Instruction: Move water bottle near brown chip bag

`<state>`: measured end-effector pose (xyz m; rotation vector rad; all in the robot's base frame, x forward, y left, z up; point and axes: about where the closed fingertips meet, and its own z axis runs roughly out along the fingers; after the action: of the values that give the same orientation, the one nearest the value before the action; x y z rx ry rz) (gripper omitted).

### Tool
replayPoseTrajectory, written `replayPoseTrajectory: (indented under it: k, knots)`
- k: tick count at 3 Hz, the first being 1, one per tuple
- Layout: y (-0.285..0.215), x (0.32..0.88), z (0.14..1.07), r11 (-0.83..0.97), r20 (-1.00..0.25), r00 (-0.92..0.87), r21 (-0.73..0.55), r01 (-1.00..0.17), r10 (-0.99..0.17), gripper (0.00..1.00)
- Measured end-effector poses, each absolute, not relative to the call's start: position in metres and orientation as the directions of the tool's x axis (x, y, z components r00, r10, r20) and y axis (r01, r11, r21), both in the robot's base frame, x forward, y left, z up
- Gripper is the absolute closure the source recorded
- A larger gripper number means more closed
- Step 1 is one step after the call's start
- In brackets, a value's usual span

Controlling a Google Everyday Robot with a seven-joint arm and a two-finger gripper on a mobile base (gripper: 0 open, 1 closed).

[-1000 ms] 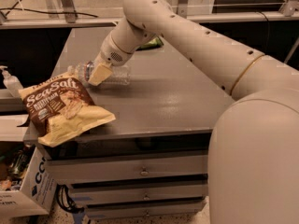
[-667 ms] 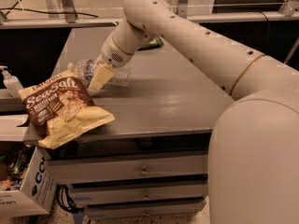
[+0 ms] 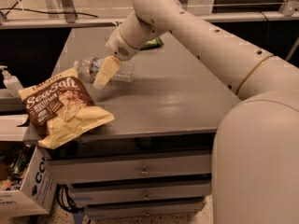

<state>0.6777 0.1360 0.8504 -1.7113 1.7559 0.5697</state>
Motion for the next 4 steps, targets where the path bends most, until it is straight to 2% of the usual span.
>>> replayPoseTrajectory:
  k: [3,4]
  knots:
    - [0.092,0.699,0.854,0.156,-0.716,-0.038,-0.1,-0.983,-0.697,0.0]
    - [0.091,0.699,0.854,0.157,-0.717,-0.038,-0.1,-0.983,-0.696,0.0]
